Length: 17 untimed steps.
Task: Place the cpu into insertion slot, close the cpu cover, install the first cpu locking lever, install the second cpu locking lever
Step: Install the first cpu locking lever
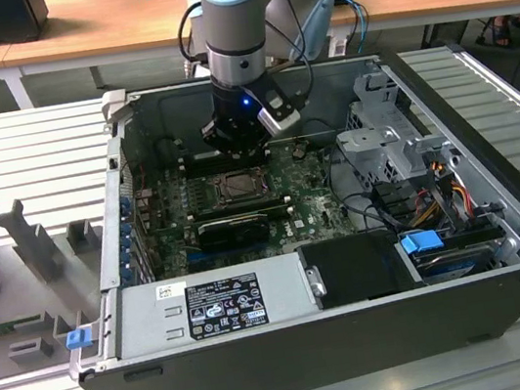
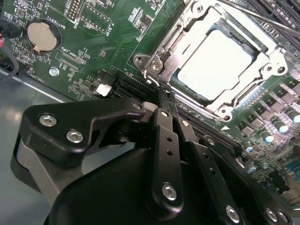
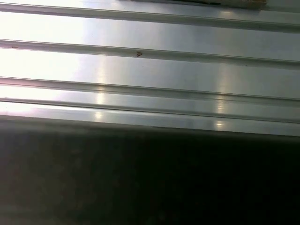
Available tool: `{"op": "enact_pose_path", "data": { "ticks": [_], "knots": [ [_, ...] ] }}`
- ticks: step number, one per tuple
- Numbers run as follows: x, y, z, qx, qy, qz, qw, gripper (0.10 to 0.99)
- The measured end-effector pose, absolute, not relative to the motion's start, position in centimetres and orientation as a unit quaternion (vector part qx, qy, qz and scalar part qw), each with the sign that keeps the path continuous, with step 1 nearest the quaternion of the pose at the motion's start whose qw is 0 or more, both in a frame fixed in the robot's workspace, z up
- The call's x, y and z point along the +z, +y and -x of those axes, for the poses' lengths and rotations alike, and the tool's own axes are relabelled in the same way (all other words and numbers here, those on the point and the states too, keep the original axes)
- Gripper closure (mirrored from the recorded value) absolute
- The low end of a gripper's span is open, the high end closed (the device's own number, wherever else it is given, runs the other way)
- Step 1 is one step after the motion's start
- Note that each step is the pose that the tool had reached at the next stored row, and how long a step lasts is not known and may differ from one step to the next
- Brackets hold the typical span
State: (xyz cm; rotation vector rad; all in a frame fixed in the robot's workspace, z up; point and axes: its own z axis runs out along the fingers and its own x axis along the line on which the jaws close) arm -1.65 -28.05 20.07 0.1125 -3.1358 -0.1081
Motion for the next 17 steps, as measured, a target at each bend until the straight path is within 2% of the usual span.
{"op": "enact_pose_path", "data": {
  "ticks": [5, 13, 17],
  "knots": [
    [20.1, -28.2, 1.6, -0.042, -0.998, -0.036, 0.0, 0.98],
    [22.5, -28.2, 1.8, -0.041, -0.999, -0.036, 0.001, 0.98],
    [22.7, -28.2, 2.3, -0.041, -0.999, -0.036, 0.001, 0.98]
  ]
}}
